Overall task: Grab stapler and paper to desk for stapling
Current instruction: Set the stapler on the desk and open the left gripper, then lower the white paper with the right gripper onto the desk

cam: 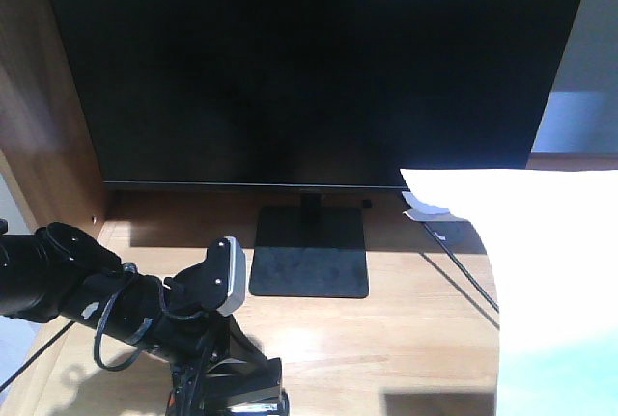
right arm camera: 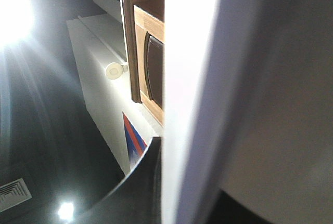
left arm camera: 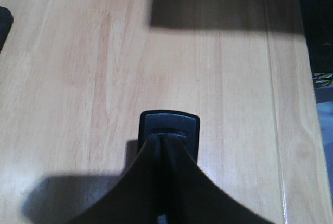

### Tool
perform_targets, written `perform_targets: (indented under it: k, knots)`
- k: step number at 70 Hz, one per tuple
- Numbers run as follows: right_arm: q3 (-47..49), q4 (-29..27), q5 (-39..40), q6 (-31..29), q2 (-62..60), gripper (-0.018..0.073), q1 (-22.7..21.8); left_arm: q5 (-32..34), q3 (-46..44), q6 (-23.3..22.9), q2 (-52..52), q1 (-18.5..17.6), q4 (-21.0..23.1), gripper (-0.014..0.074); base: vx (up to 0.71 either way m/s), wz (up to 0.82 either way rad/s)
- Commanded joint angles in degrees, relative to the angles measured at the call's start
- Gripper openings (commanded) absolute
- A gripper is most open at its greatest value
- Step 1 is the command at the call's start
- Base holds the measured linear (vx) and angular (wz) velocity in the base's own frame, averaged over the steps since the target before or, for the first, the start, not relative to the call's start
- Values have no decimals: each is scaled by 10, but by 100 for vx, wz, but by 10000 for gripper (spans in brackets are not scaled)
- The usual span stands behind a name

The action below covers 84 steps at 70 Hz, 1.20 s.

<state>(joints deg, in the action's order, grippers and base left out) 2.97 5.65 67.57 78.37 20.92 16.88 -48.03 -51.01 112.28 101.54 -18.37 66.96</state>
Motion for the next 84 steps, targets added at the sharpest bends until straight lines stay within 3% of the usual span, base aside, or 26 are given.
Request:
perform_targets:
  k: [1, 44, 72, 84]
  knots:
    - [14, 4, 35, -5, 4, -3, -4, -20, -11, -6, -21, -1, 26, -6, 0, 0]
    - [14, 0, 46, -2, 4, -3, -4, -20, -11, -6, -21, -1, 26, -6, 0, 0]
    - [38, -28, -28, -23, 15, -3, -4, -20, -11, -6, -21, -1, 26, -6, 0, 0]
    - [44, -29, 4, -26, 73, -3, -4, -20, -11, -6, -21, -1, 26, -6, 0, 0]
